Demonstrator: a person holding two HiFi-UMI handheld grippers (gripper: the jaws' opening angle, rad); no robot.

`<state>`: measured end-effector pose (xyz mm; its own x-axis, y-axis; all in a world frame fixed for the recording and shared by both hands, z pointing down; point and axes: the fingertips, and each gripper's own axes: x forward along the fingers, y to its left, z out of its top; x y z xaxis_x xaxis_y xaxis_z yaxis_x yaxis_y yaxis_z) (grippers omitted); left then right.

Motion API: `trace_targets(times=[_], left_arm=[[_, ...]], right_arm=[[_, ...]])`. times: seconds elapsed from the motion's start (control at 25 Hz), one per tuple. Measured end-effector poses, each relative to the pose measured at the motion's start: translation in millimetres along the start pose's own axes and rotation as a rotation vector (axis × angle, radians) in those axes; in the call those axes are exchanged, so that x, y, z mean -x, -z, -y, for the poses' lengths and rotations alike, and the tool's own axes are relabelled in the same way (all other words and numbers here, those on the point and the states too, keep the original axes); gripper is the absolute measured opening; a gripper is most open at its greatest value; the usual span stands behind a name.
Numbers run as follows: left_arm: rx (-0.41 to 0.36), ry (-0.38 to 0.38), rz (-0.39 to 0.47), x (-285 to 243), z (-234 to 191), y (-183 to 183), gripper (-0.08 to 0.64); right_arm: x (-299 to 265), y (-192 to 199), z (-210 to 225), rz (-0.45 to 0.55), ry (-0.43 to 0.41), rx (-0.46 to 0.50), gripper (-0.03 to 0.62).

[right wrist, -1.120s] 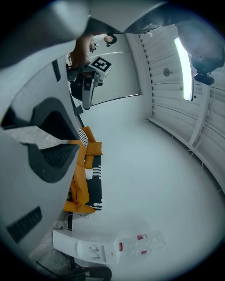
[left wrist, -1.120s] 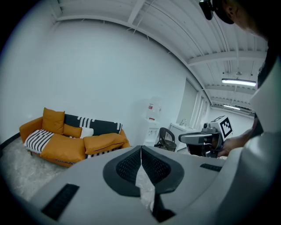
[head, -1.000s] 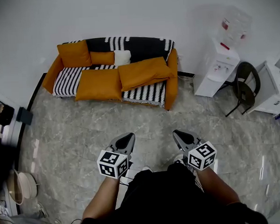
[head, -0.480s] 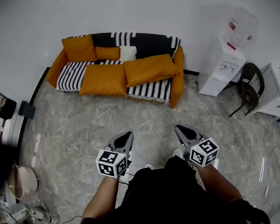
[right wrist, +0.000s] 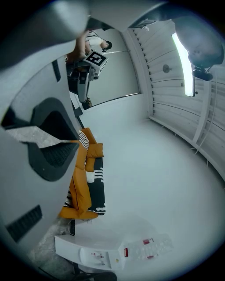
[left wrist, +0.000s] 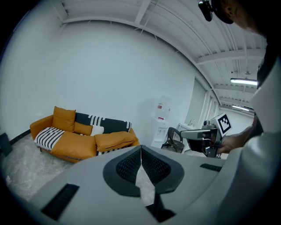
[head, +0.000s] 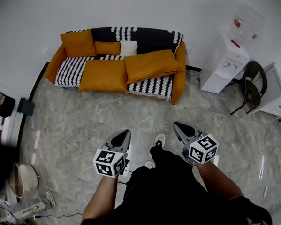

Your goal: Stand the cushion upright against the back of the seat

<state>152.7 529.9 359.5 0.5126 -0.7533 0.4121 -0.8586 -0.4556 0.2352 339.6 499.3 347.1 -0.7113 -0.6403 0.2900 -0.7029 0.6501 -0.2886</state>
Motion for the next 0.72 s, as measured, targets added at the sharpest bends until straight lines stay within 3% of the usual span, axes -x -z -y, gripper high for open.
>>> trace_targets(times=[0.32, 0.72], left_arm=[[0.009, -0.011, -0.025, -31.8, -23.1, -8.5, 0.017], [-0.021, 0.007, -0.025, -118.0, -58.5, -63.3, 0.017]], right_arm=[[-37.1, -13.3, 38.2, 0.015, 0.004, -0.044, 0.038], [-98.2, -47.1, 114.2, 0.02, 0.014, -0.082, 0.038]])
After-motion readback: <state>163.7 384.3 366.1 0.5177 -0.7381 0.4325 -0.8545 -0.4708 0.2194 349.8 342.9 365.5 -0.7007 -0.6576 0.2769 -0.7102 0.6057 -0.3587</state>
